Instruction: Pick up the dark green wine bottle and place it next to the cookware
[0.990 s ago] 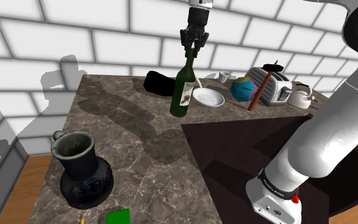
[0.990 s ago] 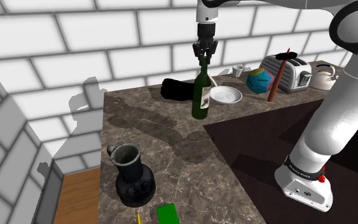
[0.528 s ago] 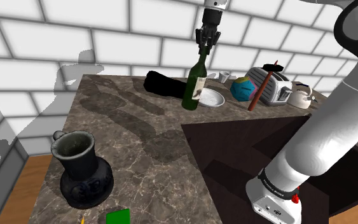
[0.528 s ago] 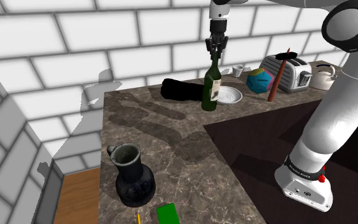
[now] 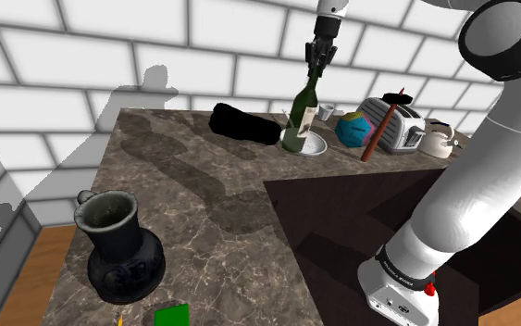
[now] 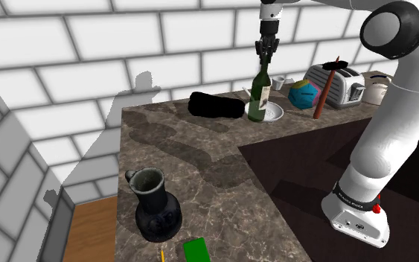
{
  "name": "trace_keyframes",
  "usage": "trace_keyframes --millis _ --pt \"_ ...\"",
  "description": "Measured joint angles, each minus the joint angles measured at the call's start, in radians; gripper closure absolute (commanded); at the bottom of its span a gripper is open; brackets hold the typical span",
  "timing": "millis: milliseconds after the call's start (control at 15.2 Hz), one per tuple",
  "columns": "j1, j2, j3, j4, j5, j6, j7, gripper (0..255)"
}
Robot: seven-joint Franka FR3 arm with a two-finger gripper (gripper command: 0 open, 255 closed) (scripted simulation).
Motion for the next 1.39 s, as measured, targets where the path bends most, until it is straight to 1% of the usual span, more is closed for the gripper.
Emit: trace_keyframes --millis 132,264,330,462,1386 --pt "-0.023 0.023 -0.019 0.03 0.0 -0.009 -0.042 255" --pt "-0.054 0.075 -0.042 0.102 0.006 -0.032 -0.093 255" --pt "-0.07 0.092 -0.053 0.118 0.008 -0.031 -0.121 255" --pt "-0.081 0.101 -0.06 0.115 0.009 -0.02 -0.139 255" --pt "-0.078 0.079 -0.059 -0.099 0.005 0.172 -0.145 255"
